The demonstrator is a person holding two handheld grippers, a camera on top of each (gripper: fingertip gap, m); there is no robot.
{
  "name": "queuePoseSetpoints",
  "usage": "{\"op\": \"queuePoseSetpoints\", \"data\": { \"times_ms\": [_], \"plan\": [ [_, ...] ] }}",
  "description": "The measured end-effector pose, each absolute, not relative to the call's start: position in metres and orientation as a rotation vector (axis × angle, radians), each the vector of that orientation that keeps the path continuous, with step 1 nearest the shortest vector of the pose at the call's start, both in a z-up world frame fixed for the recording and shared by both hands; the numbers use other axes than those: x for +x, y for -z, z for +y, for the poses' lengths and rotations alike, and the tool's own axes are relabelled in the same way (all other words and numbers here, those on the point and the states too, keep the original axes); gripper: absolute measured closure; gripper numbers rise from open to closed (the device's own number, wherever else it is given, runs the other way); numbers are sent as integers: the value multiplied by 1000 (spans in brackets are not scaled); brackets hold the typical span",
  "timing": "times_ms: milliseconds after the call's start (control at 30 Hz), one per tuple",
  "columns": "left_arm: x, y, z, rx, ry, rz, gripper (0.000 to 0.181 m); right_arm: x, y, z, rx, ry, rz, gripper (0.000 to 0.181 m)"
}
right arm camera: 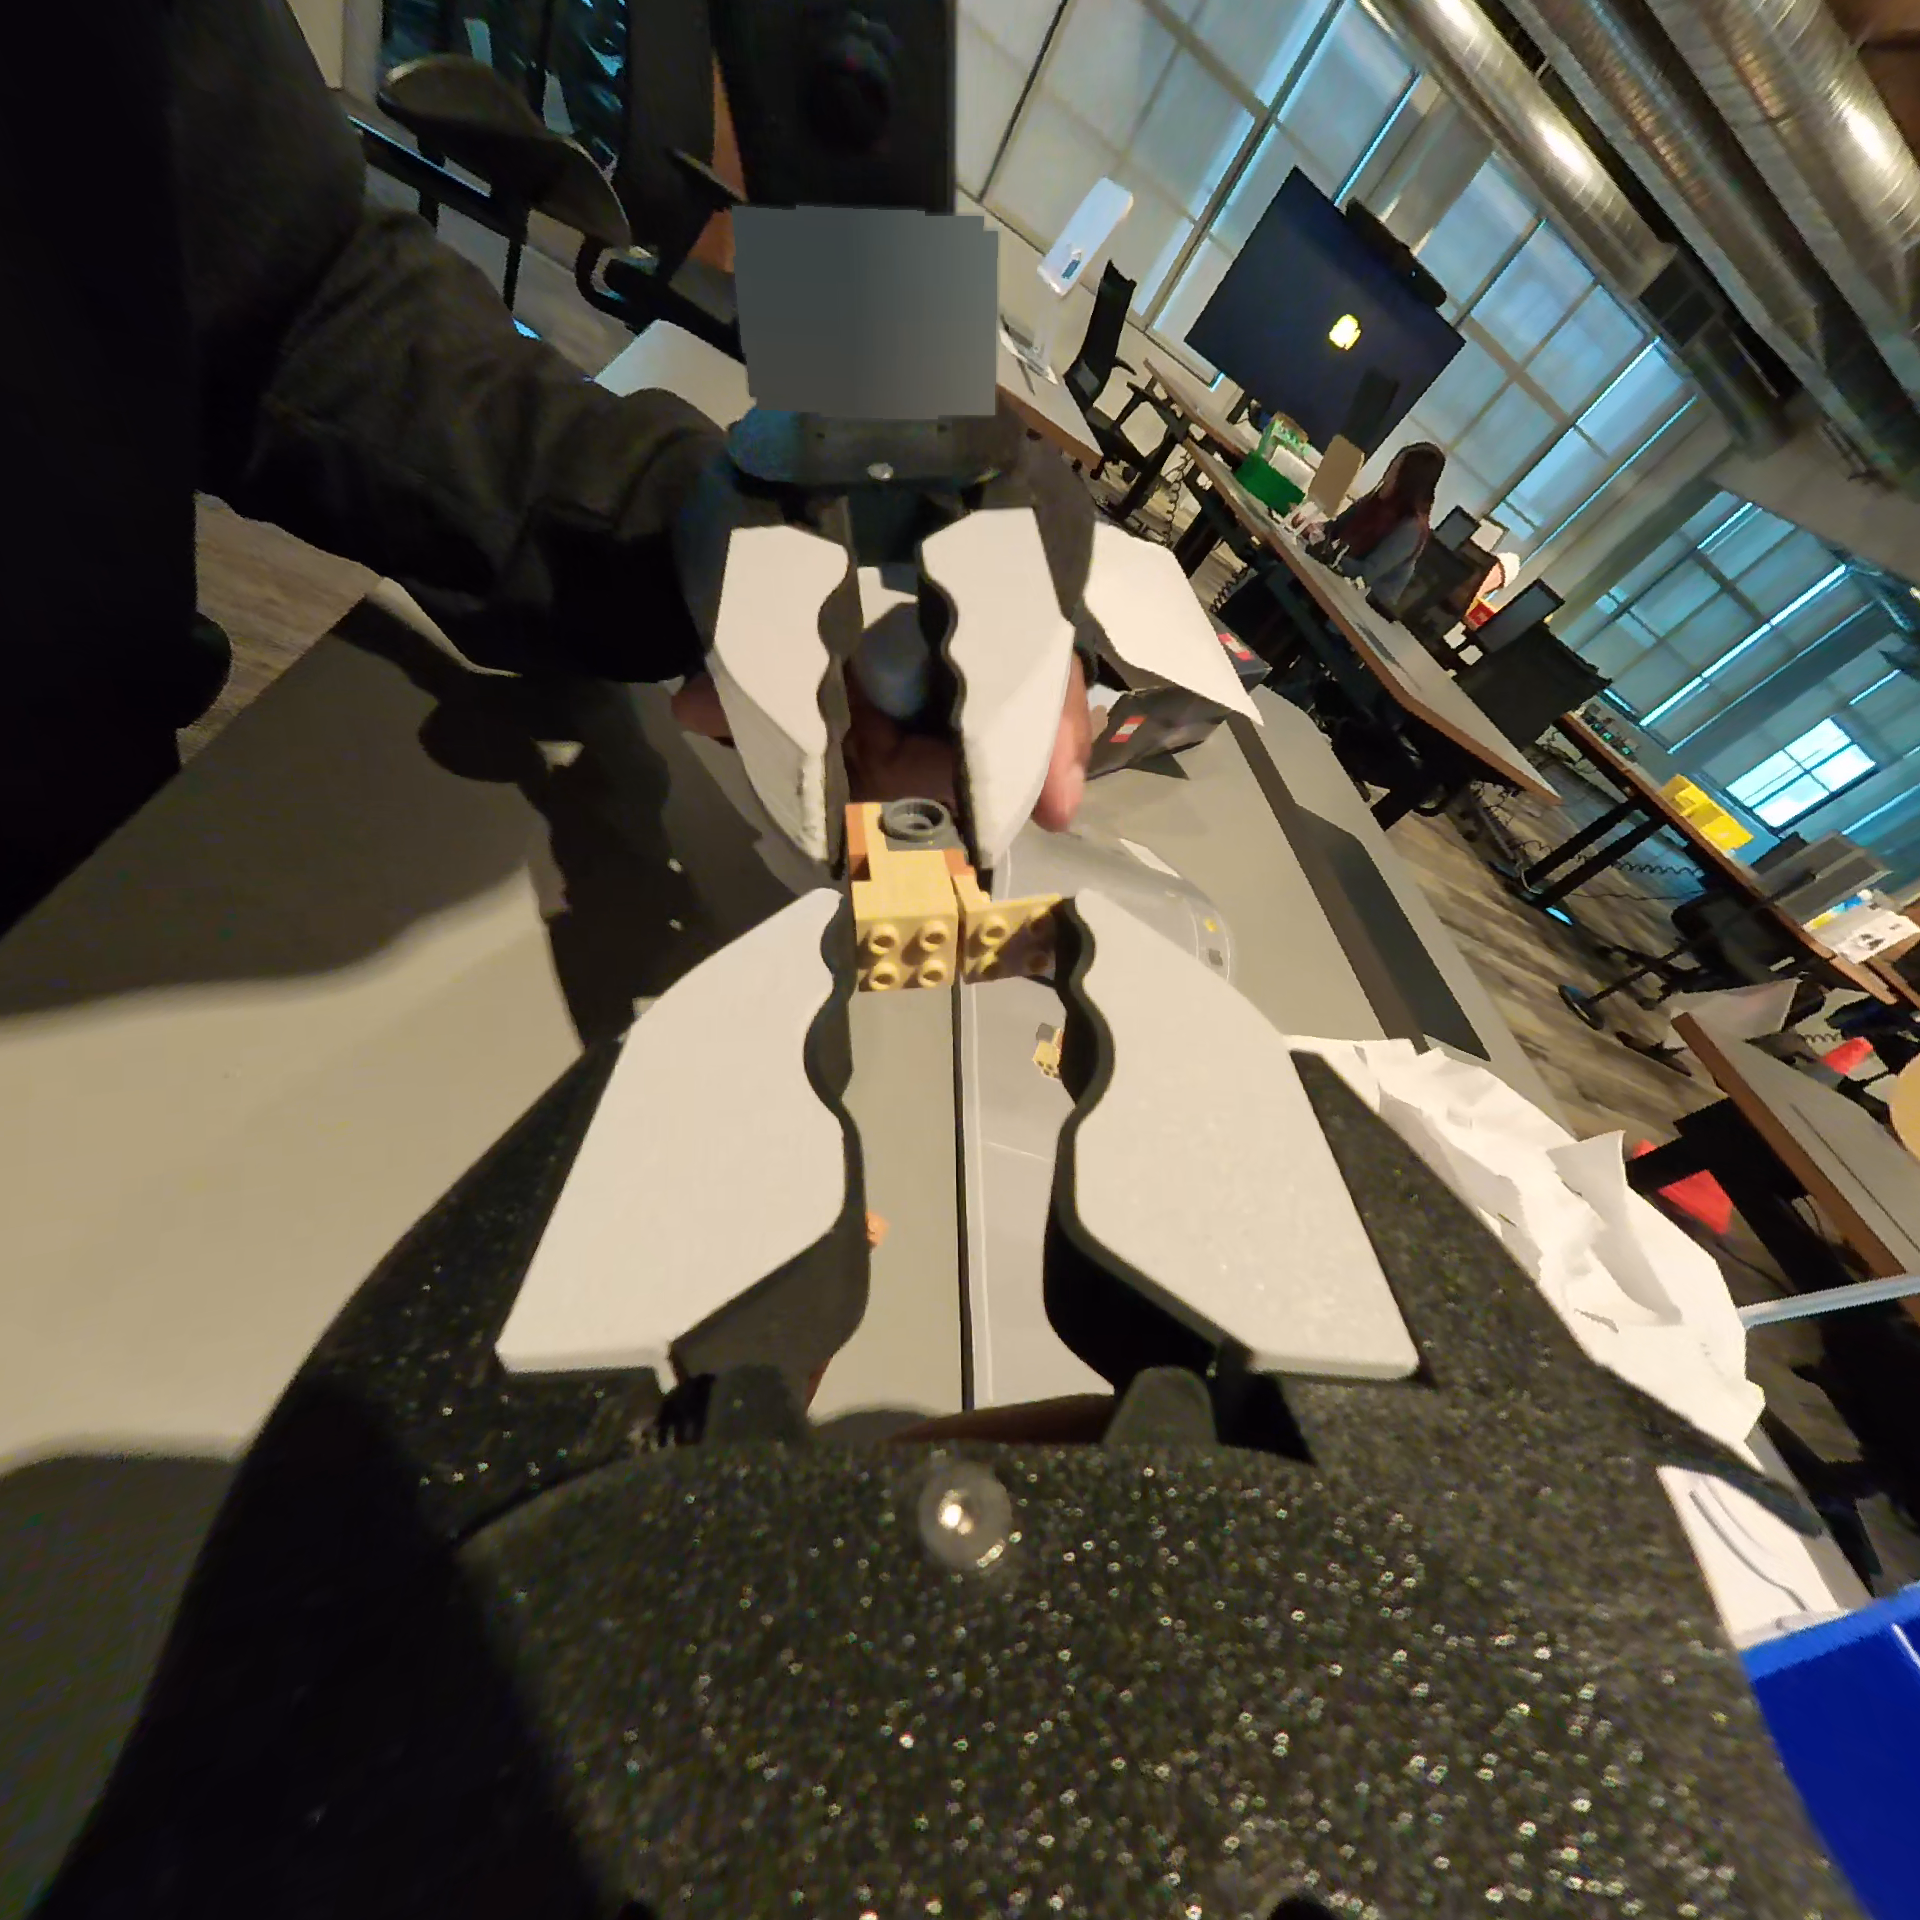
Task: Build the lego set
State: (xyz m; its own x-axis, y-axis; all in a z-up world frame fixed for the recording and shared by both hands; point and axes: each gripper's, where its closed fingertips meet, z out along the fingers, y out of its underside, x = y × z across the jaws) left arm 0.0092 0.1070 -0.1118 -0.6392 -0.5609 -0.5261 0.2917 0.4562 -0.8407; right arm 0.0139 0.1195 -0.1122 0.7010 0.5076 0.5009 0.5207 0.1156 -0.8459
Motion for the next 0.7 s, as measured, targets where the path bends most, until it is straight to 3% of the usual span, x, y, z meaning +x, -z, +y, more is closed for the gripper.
{"op": "queuePoseSetpoints", "data": {
  "times_ms": [700],
  "plan": [
    [7, 108, 104, -234, 1303, 1854, 159, 12, 109, 117, -1491, -34, -858, 145]
  ]
}}
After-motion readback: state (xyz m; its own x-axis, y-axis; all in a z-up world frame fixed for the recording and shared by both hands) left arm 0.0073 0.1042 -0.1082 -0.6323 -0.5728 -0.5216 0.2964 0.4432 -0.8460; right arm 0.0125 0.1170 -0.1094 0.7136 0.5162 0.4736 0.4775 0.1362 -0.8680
